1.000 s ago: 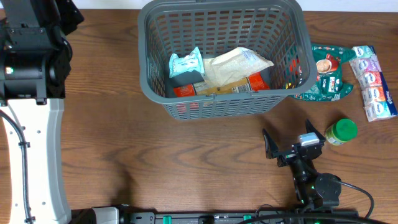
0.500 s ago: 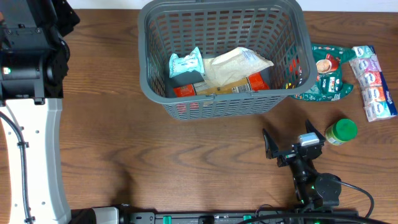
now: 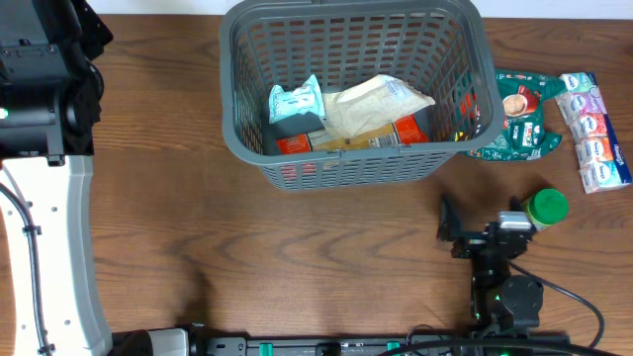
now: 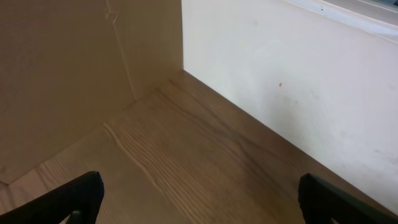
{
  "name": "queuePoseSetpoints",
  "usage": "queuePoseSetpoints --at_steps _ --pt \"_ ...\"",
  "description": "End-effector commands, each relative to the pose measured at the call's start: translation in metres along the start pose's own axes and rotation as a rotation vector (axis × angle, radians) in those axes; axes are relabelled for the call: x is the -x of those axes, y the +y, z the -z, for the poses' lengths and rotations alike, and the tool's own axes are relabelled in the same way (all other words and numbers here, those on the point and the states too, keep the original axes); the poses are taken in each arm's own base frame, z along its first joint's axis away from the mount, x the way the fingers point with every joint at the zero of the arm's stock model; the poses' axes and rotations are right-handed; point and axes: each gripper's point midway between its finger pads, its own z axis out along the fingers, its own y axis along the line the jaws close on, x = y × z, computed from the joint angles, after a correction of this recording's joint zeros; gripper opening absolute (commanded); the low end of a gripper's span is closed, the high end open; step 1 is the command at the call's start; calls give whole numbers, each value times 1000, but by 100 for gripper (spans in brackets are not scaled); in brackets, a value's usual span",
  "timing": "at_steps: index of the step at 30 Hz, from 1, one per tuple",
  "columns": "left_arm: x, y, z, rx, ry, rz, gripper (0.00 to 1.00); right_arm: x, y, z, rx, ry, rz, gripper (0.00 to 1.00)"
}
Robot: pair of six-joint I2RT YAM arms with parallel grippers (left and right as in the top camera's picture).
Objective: Pack container
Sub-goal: 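Withdraw the left gripper and move the right gripper toward the green jar, then move the right gripper up to the green Nescafé packet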
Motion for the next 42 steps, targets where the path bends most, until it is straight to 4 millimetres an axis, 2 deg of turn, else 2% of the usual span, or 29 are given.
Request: queuePoseSetpoints --at_steps 1,4,11,19,21,22,26,28,30,33,37,42 --pt "1 5 -1 24 -6 -2 99 30 -35 10 -207 -73 -82 99" --pt "1 5 -1 24 -6 -2 99 52 -54 21 -322 -89 -70 99" --pt "1 5 -1 24 -6 -2 99 105 -67 35 -423 -75 76 99" --pt "1 5 -1 24 -6 -2 99 192 -74 47 -486 -41 138 99" --pt "1 5 -1 24 -6 -2 99 223 -74 47 -496 -35 142 99" --pt "1 5 -1 24 -6 -2 99 229 -74 47 -499 -33 147 99" --pt "1 5 -1 24 -6 -2 99 280 -78 35 -529 -4 219 99" --pt "1 5 -1 24 -6 -2 99 296 -81 26 -547 32 234 99" --pt "1 5 -1 24 -6 -2 99 306 -86 13 -558 94 250 99" --pt "1 5 -1 24 -6 -2 99 306 -90 -13 -534 199 267 99" --pt "1 5 -1 24 -6 -2 99 290 -96 -52 -438 334 246 99" --pt "1 5 -1 24 -6 -2 99 261 -123 -88 -360 421 75 99"
